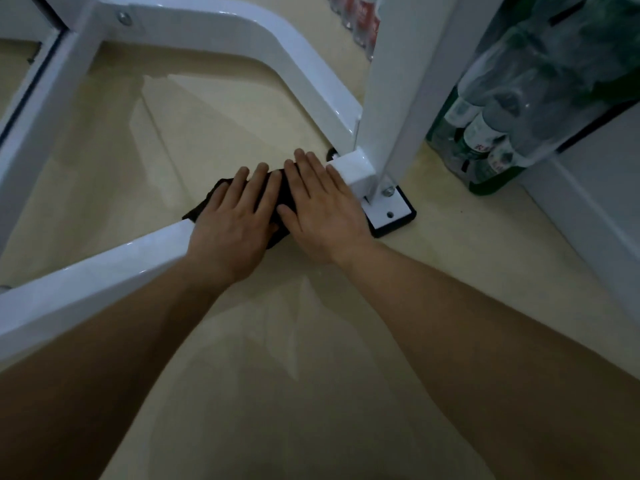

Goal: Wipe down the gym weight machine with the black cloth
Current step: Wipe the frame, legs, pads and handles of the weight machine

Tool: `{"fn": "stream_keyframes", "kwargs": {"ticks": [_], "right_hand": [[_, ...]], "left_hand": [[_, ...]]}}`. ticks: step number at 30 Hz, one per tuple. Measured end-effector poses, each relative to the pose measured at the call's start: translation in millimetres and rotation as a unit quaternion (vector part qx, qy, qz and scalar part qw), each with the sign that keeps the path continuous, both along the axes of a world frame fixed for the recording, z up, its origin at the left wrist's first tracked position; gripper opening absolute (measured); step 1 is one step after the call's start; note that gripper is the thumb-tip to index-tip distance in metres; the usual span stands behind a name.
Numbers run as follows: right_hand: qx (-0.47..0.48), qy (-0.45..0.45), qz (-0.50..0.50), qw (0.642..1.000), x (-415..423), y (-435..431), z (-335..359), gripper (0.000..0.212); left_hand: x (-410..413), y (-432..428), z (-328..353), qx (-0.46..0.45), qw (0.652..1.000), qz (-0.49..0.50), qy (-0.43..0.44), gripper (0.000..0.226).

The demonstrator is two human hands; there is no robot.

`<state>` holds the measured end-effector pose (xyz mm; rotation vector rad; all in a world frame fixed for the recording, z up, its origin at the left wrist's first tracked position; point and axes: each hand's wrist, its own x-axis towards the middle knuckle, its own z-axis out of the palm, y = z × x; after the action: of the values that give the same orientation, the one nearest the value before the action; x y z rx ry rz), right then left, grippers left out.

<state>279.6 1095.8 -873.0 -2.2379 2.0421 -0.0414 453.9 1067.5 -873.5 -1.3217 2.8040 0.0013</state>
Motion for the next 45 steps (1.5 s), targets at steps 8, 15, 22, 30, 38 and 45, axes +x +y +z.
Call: {"fn": "stream_keyframes", "kwargs": {"ticks": [8, 15, 22, 30, 38, 45], "right_hand": [[-0.071, -0.102, -0.147, 0.981, -7, 34, -3, 0.064], [-0.001, -0.571, -0.276, 0.773, 89, 43, 1, 0.067], [-0.052, -0.659, -0.364, 0.655, 52, 6, -20, 0.112], [-0.012, -0.711, -0.309, 0.632, 116, 26, -23, 0.104], [0.050, -0.542, -0.195, 0.816, 186, 74, -24, 0.083], [-0.181, -0.132, -0.043, 0.973, 124, 64, -16, 0.073]], "left_hand": [[-30, -24, -7, 0.019, 0.993, -0.118, 0.009, 0.063], [4, -16, 18, 0.175, 0.978, -0.053, 0.105, 0.052], [-63, -39, 27, 0.162, 0.978, -0.114, 0.068, 0.061], [13, -27, 5, 0.077, 0.984, -0.154, 0.047, 0.061], [128, 2, 15, 0.097, 0.989, -0.100, 0.041, 0.079], [113, -7, 19, 0.123, 0.987, -0.031, 0.097, 0.053]]}}
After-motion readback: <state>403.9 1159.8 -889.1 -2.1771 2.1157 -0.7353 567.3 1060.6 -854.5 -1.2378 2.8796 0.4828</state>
